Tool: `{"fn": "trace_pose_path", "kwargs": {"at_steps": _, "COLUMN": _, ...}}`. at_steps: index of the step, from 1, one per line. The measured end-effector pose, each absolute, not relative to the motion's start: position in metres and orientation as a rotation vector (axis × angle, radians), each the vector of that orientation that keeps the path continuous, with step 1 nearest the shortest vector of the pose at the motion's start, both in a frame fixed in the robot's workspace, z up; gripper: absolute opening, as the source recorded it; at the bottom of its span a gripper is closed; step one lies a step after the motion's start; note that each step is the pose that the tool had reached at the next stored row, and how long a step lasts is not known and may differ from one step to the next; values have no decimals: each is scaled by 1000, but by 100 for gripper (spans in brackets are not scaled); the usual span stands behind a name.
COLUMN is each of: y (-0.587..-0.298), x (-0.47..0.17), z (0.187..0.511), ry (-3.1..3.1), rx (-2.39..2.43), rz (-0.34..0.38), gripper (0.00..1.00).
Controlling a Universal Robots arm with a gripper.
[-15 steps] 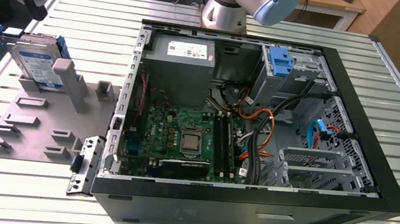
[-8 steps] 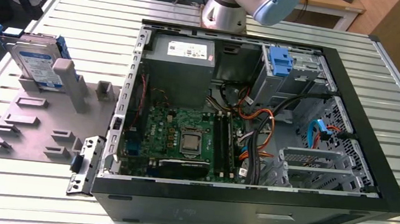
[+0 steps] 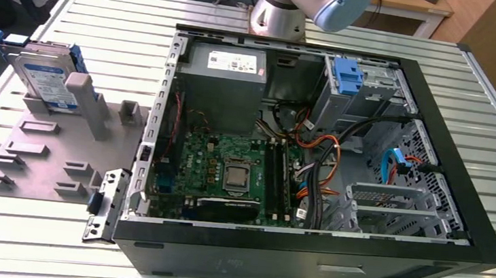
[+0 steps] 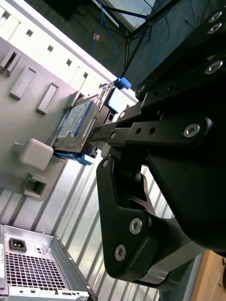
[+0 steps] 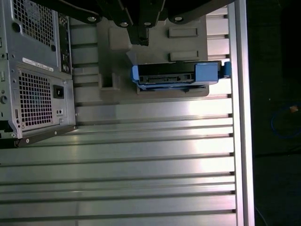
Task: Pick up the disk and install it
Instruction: 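Reach for the disk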
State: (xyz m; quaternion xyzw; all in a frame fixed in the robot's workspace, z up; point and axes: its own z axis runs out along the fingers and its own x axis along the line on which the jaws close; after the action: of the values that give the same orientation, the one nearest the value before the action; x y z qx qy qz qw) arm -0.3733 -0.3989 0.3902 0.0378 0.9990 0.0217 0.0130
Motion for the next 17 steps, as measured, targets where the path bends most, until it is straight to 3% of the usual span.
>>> {"fn": "trace_pose_path", "kwargs": {"at_steps": 17, "y": -399, "x": -377, "z": 385, "ry": 3113, "rx": 118, "rz": 68, "gripper": 11}}
